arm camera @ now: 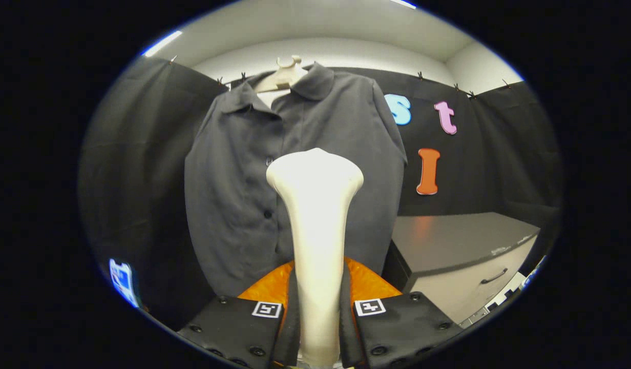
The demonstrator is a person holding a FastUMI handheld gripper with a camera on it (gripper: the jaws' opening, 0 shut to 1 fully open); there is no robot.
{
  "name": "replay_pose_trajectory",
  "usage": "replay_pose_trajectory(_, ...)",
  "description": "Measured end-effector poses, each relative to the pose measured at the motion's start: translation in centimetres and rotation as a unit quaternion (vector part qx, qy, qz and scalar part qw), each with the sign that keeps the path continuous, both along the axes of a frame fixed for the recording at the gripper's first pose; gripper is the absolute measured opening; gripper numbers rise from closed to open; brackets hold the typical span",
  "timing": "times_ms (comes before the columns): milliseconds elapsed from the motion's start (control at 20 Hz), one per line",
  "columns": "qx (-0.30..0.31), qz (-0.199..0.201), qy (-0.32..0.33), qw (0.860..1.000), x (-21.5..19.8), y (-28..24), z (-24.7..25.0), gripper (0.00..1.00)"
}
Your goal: Iron the clothes twice with a garment steamer, once on the left side and once on the right side.
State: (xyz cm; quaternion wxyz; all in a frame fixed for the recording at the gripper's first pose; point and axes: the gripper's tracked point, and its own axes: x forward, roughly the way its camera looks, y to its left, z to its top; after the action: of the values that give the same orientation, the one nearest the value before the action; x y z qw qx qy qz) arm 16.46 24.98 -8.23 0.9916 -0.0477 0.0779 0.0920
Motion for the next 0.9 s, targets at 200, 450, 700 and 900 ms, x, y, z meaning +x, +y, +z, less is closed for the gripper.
replay_pose_trajectory(200, 0.003, 0.039, -0.062, 0.997, 1.2, 5.6, 8.8, 0.38)
replay_pose_trajectory(450, 0.029, 0.079, -0.066, 0.994, 3.8, 11.6, 14.9, 0.38)
replay_pose_trajectory(700, 0.016, 0.127, -0.071, 0.989, 3.1, 17.1, 15.0, 0.38)
replay_pose_trajectory(900, -0.016, 0.133, -0.057, 0.989, 4.1, 18.7, 12.3, 0.38)
